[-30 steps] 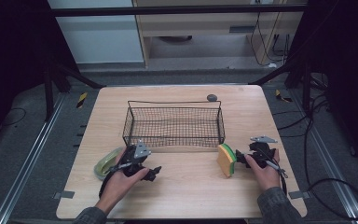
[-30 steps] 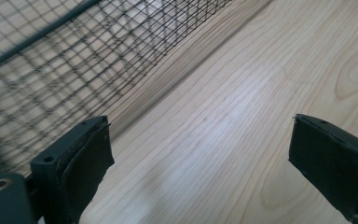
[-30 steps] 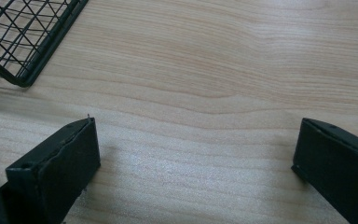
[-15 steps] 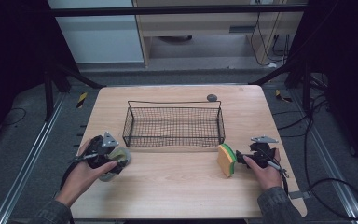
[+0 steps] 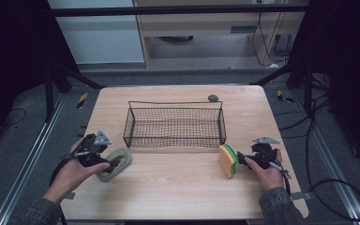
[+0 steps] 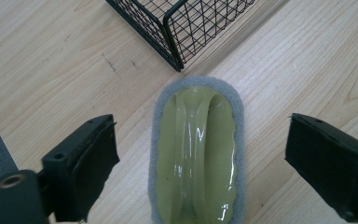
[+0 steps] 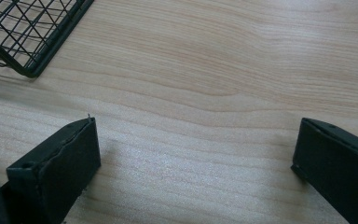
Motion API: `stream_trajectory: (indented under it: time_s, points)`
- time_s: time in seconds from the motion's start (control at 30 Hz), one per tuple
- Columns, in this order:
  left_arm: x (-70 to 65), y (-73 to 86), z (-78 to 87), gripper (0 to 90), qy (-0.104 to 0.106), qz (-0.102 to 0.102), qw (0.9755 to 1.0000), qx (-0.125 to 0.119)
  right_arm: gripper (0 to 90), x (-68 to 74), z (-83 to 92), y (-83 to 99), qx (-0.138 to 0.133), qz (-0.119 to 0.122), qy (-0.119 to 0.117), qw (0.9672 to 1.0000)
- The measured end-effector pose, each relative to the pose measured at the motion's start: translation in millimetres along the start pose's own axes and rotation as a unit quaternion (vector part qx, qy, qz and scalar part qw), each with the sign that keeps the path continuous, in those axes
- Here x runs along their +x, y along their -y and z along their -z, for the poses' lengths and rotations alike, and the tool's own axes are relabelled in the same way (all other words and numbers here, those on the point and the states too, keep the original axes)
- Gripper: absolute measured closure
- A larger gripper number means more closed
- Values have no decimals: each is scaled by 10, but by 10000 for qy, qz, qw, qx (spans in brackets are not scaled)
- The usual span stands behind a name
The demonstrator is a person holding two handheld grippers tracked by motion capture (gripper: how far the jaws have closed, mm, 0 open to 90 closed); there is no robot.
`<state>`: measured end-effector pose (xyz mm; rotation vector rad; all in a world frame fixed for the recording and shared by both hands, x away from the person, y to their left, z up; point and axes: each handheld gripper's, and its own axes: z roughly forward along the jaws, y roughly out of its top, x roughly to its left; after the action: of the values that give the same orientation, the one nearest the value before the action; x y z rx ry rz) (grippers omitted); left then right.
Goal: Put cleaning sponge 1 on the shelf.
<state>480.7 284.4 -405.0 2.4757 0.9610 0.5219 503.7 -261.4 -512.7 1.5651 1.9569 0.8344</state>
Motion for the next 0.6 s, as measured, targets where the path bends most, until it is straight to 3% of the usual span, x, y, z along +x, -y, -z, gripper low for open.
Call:
stream_trajectory:
  time_s: [0.27,0.43,0.6]
  points:
    - [97,-6,-24,123,108,37,9996,256,10,-1,7,3,4,5,-28,10000]
    - [80,-37,-51,165,219,-212,9982,516,10,-1,7,3,5,7,-28,10000]
    - [64,-104,-129,274,342,-266,9969,658,10,-1,7,3,3,6,-28,10000]
